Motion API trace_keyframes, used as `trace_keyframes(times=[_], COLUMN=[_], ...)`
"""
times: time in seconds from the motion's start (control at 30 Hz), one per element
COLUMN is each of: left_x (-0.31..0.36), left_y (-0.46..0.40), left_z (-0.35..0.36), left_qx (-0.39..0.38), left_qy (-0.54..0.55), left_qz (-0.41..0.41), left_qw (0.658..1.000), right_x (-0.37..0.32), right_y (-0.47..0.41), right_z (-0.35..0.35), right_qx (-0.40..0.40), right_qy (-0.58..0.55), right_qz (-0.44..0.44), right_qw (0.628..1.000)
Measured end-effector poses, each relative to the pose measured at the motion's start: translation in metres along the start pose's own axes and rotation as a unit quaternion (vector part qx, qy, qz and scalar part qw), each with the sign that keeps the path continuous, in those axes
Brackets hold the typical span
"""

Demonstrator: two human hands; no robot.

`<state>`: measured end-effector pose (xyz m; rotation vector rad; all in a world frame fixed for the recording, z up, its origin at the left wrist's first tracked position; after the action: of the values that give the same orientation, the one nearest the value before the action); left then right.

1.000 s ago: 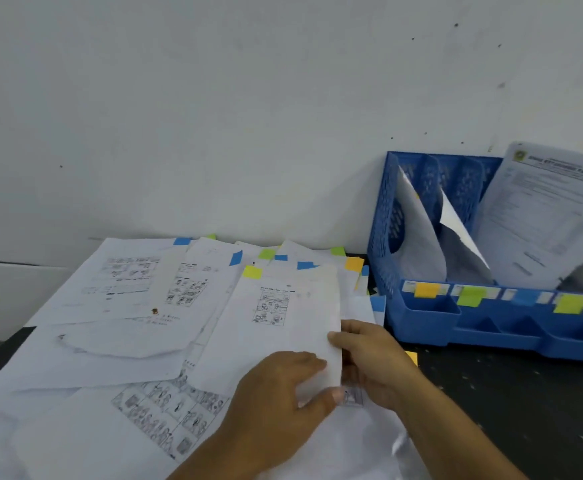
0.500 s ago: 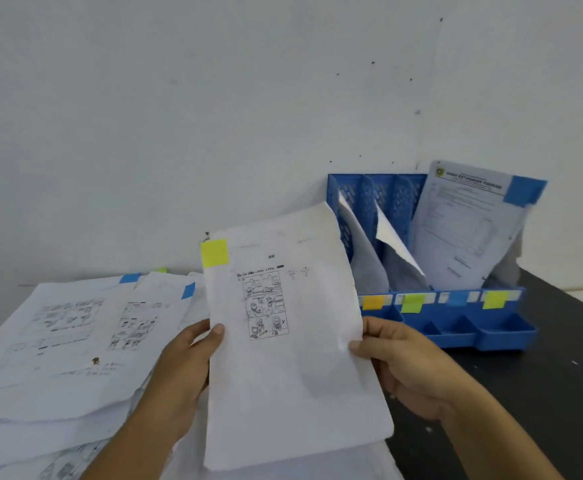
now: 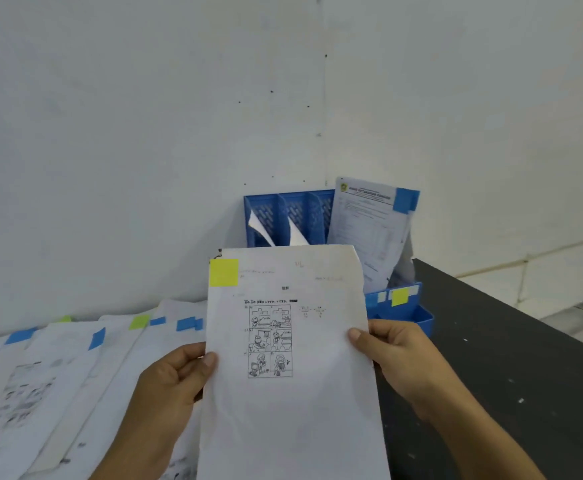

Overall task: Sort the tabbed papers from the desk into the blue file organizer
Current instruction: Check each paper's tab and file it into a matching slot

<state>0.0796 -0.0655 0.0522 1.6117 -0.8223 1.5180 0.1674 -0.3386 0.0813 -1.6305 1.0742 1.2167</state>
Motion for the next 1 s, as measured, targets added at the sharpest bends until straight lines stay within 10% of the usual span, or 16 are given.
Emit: trace_keyframes(times=[0.5, 0.77, 1.0], left_x=[-0.013, 0.011, 0.054], left_y=[-0.017, -0.008, -0.017], left_z=[0.056, 0.107, 0.198], left_qx=[0.013, 0.046, -0.076], left_qy=[-0.179, -0.203, -0.219], left_qz=[0.077, 0.248, 0.35], left_qw=[0.981, 0.946, 0.908], right_x=[-0.036, -0.059, -0.07], right_y=[0.043, 0.007, -0.042], right_z=[-0.193, -0.226, -0.234], right_qx=[0.455, 0.521, 0.507], right_qy=[0.179, 0.246, 0.254], right_qz=[-0.099, -0.165, -0.194], right_qw=[0.867, 0.801, 0.8])
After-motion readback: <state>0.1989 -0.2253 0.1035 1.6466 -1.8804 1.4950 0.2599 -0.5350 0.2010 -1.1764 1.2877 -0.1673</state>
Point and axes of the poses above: each hand's wrist, its own y-axis away from the middle knuckle, its own z-axis out of the palm, x = y × z, the point moved 4 cm from there along -y, towards the middle knuckle, and after that the axes turned 7 degrees about -z, right-handed, at the moved point
